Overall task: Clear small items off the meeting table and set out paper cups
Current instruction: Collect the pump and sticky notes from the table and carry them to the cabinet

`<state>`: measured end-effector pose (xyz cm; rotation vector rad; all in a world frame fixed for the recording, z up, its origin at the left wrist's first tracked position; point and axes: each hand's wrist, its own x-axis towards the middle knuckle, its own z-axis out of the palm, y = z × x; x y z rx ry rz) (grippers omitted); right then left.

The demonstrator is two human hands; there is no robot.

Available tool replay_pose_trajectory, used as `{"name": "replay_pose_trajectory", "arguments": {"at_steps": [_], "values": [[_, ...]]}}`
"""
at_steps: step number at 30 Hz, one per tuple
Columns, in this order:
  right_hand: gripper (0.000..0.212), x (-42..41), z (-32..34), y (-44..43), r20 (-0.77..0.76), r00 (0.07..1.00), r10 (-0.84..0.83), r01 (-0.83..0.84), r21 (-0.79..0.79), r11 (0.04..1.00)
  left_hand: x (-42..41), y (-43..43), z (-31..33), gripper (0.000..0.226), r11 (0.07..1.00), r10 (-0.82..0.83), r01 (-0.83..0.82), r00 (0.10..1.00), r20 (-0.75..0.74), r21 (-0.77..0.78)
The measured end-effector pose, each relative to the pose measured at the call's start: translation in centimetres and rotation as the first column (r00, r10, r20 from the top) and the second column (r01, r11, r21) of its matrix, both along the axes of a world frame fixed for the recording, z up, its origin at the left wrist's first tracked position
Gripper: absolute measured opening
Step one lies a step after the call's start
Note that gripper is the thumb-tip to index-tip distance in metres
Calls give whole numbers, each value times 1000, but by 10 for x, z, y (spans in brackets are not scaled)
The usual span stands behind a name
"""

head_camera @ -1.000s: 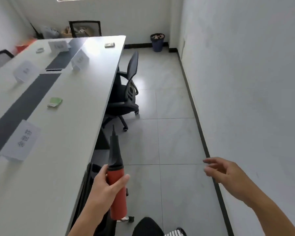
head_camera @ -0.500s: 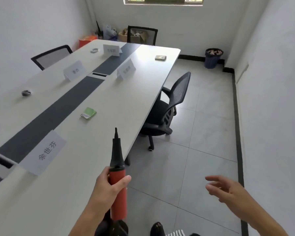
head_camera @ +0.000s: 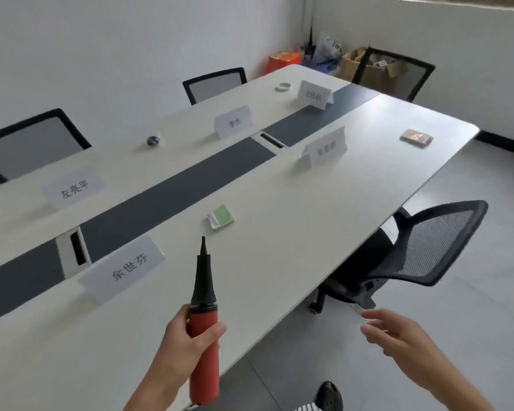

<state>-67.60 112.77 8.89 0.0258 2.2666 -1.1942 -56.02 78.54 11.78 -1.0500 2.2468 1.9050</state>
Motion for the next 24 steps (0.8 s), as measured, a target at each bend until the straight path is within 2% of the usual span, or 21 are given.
{"name": "replay_pose_trajectory", "arguments": {"at_steps": [5,11,16,19,24], "values": [[15,-122,5,-77,-5,949,315,-314,37,949,-27,-9,2,27,981,192,-192,981,7,-4],[24,-201,-11,-202,-9,837,547,-546,66,835,-32,-40,-18,29,928,363,-370,925,110,49],[42,-236,-46,-302,-8,727,687,-662,258,704,-60,-101,-29,25,922,380,-386,915,134,23],[54,-260,-71,-362,-40,613,789,-716,393,577,-86,-135,-35,24,924,374,-381,917,139,33],[70,-286,-112,-439,-88,496,864,-706,537,461,-114,-170,-44,32,921,362,-380,917,171,88]]}}
